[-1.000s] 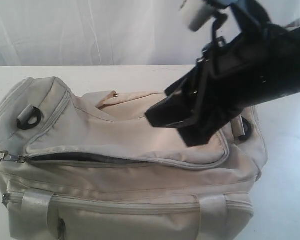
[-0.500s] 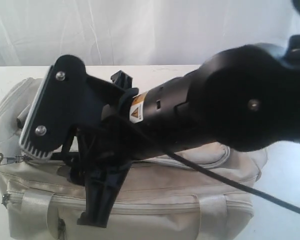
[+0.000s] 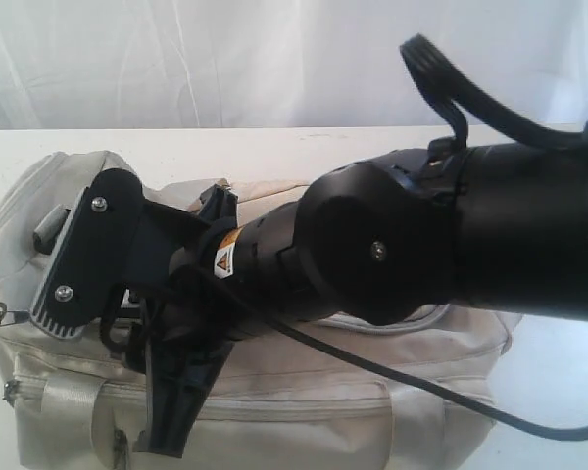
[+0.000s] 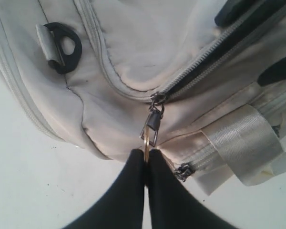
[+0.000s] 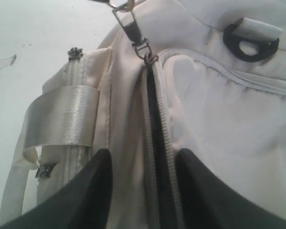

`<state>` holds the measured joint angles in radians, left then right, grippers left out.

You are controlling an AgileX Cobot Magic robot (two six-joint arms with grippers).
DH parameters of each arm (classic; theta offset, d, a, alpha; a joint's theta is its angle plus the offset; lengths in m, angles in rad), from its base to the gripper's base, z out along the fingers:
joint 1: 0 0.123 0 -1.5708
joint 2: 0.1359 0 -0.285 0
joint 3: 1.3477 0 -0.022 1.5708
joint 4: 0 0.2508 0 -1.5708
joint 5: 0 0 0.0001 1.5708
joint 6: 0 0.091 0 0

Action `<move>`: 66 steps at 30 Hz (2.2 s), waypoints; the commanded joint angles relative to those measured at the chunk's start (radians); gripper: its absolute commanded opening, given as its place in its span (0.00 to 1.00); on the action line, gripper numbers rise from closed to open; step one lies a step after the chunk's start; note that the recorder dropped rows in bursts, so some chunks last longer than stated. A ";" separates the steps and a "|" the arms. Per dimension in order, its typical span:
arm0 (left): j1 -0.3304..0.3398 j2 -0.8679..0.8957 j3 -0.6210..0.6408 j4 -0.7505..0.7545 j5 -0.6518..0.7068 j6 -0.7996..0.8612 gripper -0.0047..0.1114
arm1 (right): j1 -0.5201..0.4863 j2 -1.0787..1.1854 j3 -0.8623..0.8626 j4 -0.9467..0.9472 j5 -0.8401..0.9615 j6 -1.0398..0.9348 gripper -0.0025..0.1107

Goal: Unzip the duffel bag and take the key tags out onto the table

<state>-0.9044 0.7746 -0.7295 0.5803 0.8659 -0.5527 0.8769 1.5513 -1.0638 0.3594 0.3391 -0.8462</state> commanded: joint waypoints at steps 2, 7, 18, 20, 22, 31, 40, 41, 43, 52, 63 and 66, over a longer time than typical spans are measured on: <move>-0.002 -0.007 -0.008 0.019 0.031 -0.015 0.04 | 0.003 0.006 -0.006 0.007 0.005 0.076 0.16; -0.002 -0.007 -0.008 0.122 0.090 -0.028 0.04 | 0.003 0.004 -0.006 0.002 0.068 0.092 0.02; -0.002 0.000 -0.008 0.350 0.041 -0.089 0.04 | 0.003 0.004 -0.006 0.002 0.127 0.092 0.02; -0.002 0.010 -0.008 0.394 0.041 -0.110 0.04 | 0.003 0.004 -0.005 0.002 0.131 0.095 0.02; -0.002 0.026 -0.008 0.435 0.049 -0.131 0.04 | 0.003 0.004 -0.005 0.002 0.134 0.100 0.02; -0.002 0.124 0.000 0.593 0.042 -0.240 0.04 | 0.003 0.004 -0.005 0.002 0.154 0.117 0.02; 0.051 0.172 -0.009 0.630 -0.013 -0.263 0.04 | 0.003 0.004 -0.005 0.002 0.176 0.130 0.02; 0.081 0.175 -0.017 0.602 -0.035 -0.259 0.04 | 0.003 0.004 -0.005 0.002 0.176 0.134 0.02; 0.154 0.175 -0.032 0.513 -0.125 -0.202 0.04 | 0.003 0.004 -0.005 0.002 0.176 0.136 0.02; 0.456 0.247 -0.143 -0.186 -0.282 0.433 0.04 | 0.003 0.004 -0.005 0.000 0.185 0.138 0.02; 0.617 0.463 -0.380 -0.618 -0.113 0.874 0.04 | 0.003 0.004 0.008 0.000 0.185 0.144 0.02; 0.624 0.508 -0.421 -0.618 -0.116 0.879 0.04 | 0.003 0.004 0.008 0.000 0.185 0.144 0.02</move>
<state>-0.2906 1.2543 -1.1147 -0.0192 0.7378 0.3069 0.8787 1.5570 -1.0658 0.3675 0.4851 -0.7082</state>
